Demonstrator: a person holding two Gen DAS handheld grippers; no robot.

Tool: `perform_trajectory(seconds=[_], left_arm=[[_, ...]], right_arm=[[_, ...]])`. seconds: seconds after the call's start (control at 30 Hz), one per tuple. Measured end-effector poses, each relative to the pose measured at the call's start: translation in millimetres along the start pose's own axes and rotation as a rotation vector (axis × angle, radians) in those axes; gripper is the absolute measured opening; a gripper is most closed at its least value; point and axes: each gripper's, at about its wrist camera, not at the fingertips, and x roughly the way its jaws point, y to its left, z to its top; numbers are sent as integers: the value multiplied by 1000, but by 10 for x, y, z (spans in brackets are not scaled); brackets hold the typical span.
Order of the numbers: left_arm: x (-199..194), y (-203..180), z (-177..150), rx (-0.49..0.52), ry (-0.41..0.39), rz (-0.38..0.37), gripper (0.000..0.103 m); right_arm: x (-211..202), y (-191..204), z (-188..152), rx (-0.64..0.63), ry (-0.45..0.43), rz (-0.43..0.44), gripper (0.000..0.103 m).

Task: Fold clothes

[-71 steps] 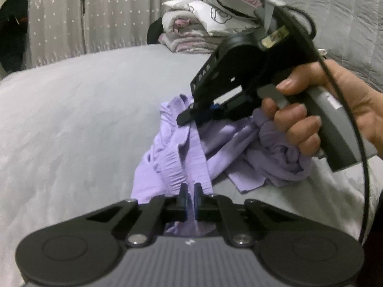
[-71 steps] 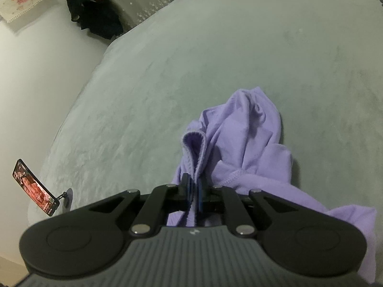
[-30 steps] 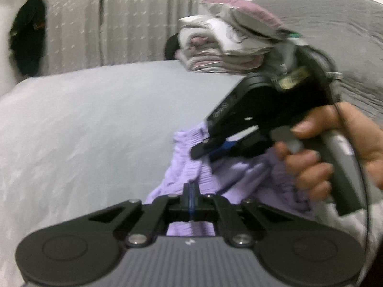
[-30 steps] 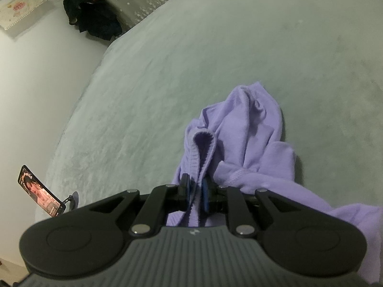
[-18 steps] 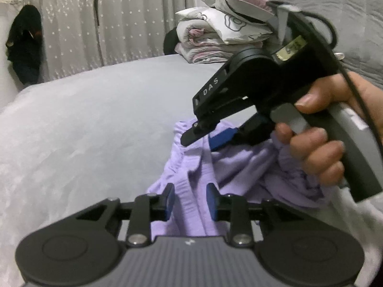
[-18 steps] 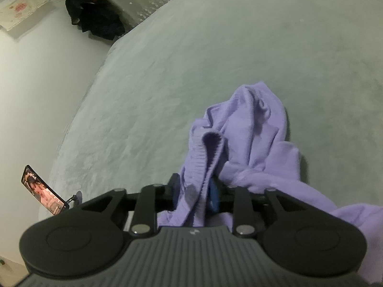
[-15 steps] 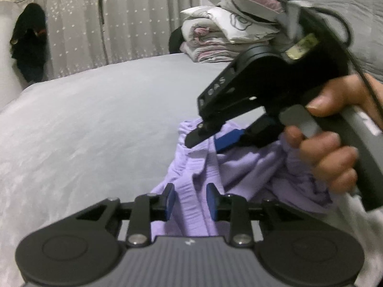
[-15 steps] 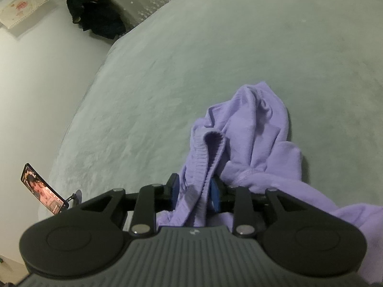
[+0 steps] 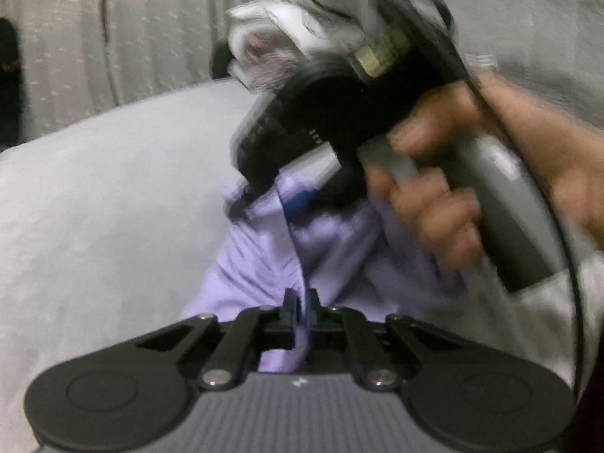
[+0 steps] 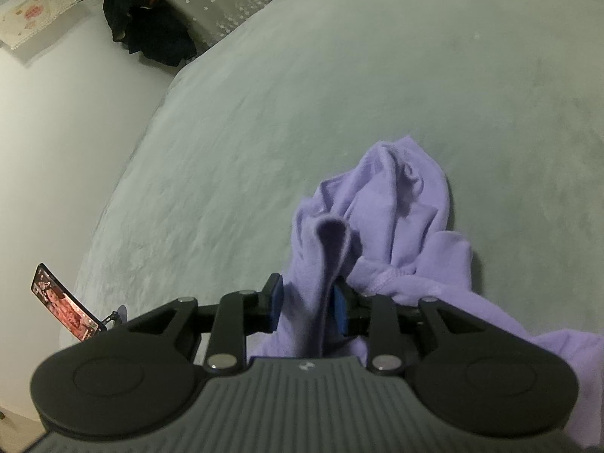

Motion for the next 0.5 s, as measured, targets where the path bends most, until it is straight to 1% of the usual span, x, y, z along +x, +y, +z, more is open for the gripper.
perform_trajectory(seconds=[0.03,0.07,0.1,0.13,0.2,0.27,0.3,0.37,0.5], left_arm=[[-9,-12,-16,13,-2,-1,17],[-29,-11,-24,20,-3,-6,23],[-49,-10,-32,27,-4,-11,35],[-70,-8,-40,34,-6,-16,44],[-149,35,-58,33,-19,-31,50],[-244,99,-103,45,-30,-46,53],[-290,122,-144,55,-34,-54,53],[-373,161,-232,79,-40,-71,54],[-428,186,-271,142,-49,-104,53]], right_arm=[[0,0,-8,-3,-2,-7,22],[0,-1,-12,-9,-3,-15,14],[0,-9,-13,-12,-3,-19,13],[-4,-20,-12,-9,-2,-15,13],[-20,-39,0,-4,-2,-9,13],[-34,-58,11,4,1,0,13],[-41,-80,18,14,4,9,16],[-57,-112,27,36,7,26,17],[-74,-138,53,47,12,37,18]])
